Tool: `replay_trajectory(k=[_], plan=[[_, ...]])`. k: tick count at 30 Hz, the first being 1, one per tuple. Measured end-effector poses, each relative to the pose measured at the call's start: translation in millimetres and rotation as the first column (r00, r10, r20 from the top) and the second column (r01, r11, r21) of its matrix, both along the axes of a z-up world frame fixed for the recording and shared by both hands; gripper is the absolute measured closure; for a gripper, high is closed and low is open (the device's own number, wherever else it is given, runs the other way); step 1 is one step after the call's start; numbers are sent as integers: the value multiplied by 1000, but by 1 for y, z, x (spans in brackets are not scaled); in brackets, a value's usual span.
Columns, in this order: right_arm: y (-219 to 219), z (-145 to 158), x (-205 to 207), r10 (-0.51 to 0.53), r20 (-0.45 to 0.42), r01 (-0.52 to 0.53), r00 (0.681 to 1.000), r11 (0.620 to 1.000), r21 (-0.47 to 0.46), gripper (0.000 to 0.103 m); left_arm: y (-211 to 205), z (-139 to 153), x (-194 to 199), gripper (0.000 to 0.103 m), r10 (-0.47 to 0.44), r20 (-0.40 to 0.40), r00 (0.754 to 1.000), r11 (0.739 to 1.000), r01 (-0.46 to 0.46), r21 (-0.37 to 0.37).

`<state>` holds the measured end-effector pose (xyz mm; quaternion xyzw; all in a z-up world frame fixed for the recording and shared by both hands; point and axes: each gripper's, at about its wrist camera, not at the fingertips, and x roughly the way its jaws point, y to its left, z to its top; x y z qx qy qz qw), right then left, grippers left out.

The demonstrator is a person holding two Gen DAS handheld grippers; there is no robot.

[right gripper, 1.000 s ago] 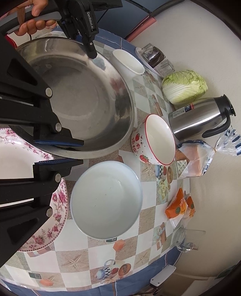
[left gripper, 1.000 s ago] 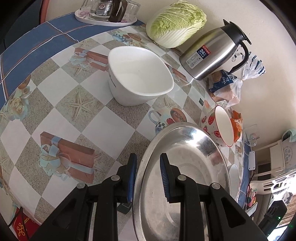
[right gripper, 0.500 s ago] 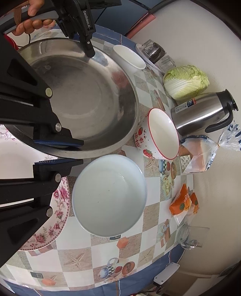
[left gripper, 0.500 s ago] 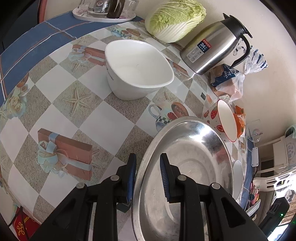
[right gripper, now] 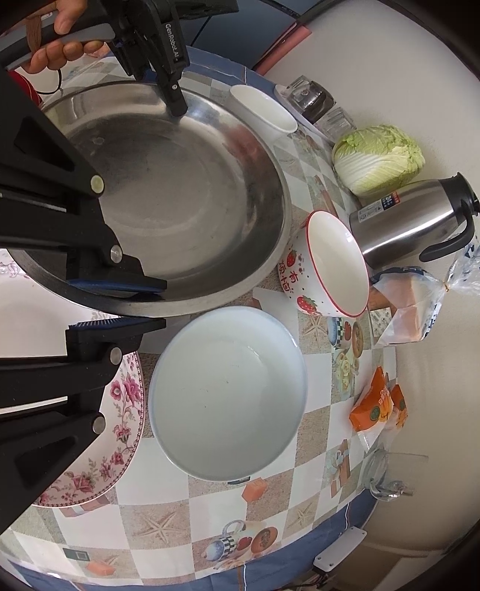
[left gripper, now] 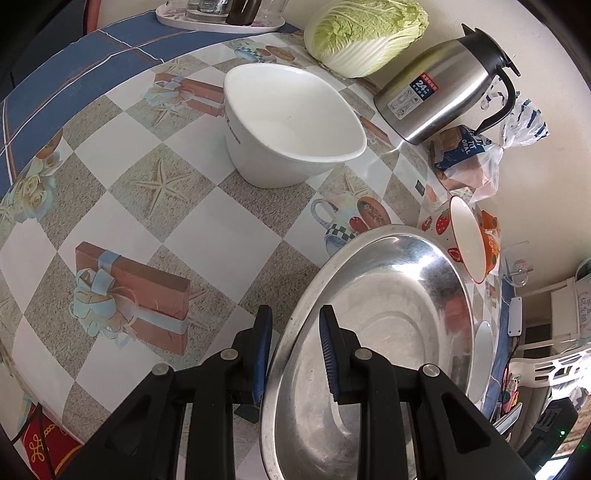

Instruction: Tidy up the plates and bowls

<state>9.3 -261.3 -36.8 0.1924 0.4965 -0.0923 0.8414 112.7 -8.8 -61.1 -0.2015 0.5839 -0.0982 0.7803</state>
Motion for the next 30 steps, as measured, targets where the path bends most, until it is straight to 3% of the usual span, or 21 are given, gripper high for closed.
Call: replay_trajectory(k=[15, 19, 22, 25, 30], plan=[[0, -2, 1, -4, -5, 4, 1000, 1000, 13, 88, -6, -1, 2, 75, -2, -6, 1000, 999, 2, 34], [2, 0, 1, 2, -8, -2, 1000, 1000, -9, 88, -5, 5, 2, 58, -2, 7, 1000, 999, 2, 37], [3, 5, 1, -1, -3, 1, 1000, 999, -47, 88, -5, 15, 1, 55, -16, 37, 999, 999, 14, 52], [3, 12, -1, -1, 15, 2, 1000, 998, -58, 88, -6, 23, -1, 44, -27, 62, 998, 997, 23, 70], [3, 26, -4, -6, 53, 10, 999, 997, -79, 88, -6, 35, -4, 41, -45, 96, 994, 995, 36, 95]])
